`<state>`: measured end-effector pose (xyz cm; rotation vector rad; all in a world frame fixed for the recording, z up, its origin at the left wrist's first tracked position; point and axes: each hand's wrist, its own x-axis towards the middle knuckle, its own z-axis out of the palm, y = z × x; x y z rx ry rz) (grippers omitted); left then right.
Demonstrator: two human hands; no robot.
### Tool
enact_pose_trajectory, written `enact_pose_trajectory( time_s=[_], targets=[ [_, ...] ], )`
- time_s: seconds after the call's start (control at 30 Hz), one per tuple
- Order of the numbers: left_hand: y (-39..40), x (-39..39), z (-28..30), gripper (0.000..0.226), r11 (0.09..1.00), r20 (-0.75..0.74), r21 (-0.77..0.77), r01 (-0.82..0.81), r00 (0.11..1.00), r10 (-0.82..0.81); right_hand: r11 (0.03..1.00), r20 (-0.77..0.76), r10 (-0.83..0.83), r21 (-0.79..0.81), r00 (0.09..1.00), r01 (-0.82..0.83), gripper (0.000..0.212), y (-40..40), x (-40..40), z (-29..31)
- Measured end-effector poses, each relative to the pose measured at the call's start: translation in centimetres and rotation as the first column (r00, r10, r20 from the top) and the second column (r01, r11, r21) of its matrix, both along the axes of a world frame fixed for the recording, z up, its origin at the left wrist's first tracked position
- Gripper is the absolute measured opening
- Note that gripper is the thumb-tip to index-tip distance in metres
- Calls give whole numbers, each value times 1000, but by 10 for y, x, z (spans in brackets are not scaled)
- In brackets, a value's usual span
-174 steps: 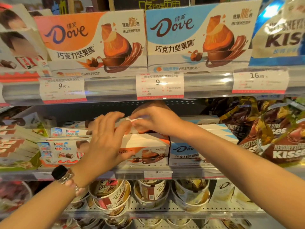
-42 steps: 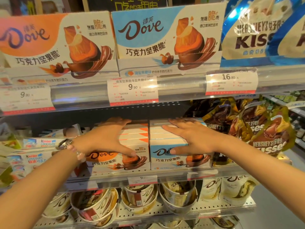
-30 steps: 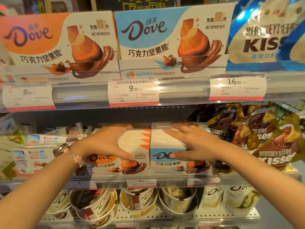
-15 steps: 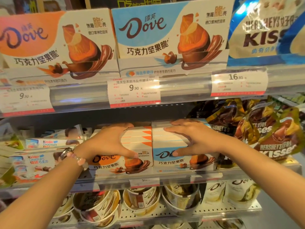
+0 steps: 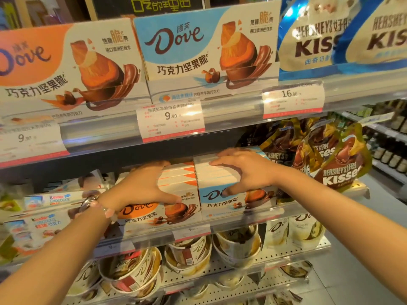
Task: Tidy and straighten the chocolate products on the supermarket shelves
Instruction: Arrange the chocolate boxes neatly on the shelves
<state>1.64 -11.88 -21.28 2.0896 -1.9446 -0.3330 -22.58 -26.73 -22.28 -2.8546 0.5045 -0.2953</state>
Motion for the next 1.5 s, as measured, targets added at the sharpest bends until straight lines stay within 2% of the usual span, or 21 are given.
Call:
enact_pose_trajectory(
  time_s=[0.13,0.23,0.3,0.4,0.53,0.67,0.73,0.83,0.9,0.97,1.07,1.13,1.23,1.33,1.37,1.5],
  targets=[
    [3,-6,6,61,999,46,24,27,999,-28,998,-66,1,-62,998,-5,80,3,-2,5],
    [3,-16,14,79,999,129,26,36,991,-39,994,-92,-15,-108,996,5,82,13,-6,10],
    [-1,-27,20,97,1000,168,5,11,986,-12,997,-7,-6,-73,1000,5,80,23,-14,10],
    [-11,-57,25,103,995,171,-82,54,984,-40,1000,205,13,17,979,-16,67,35,-41,9],
    [-34,-114,24,92,971,48,-178,159,987,-152,997,481,51,-75,875,-17,42,35,-94,4],
    [-74,-175,11,70,970,-180,-226,87,975,-129,978,620,-57,-123,783,169,30,6,-153,-5],
    [-96,-201,4,70,966,-253,-255,46,961,-113,944,692,-142,-121,708,307,33,-15,-181,-10],
    [-122,-228,-3,81,963,-273,-268,-4,959,-72,875,750,-268,-74,605,479,52,-46,-217,-17],
    [-136,-241,-5,83,961,-242,-277,-16,969,-54,848,744,-312,-61,590,526,69,-64,-235,-22],
    [-149,-249,-3,76,961,-236,-274,-28,971,-39,856,689,-370,-8,623,517,86,-80,-247,-26],
    [-160,-257,-1,51,970,-306,-229,-82,952,8,877,527,-459,141,715,459,101,-100,-253,-29],
    [-163,-261,-2,31,965,-367,-211,-157,927,70,880,447,-474,230,759,415,101,-111,-251,-31],
    [-166,-263,-6,12,950,-414,-184,-252,896,157,846,362,-503,395,785,359,77,-125,-247,-29],
    [-171,-268,-7,14,960,-437,-146,-239,886,154,847,333,-445,458,831,271,28,-133,-248,-27],
    [-172,-270,-6,14,964,-447,-131,-231,882,151,852,344,-438,455,830,260,18,-134,-249,-27],
    [-179,-276,-1,23,974,-482,-62,-219,861,163,827,364,-467,502,806,253,8,-138,-252,-29]
  ],
)
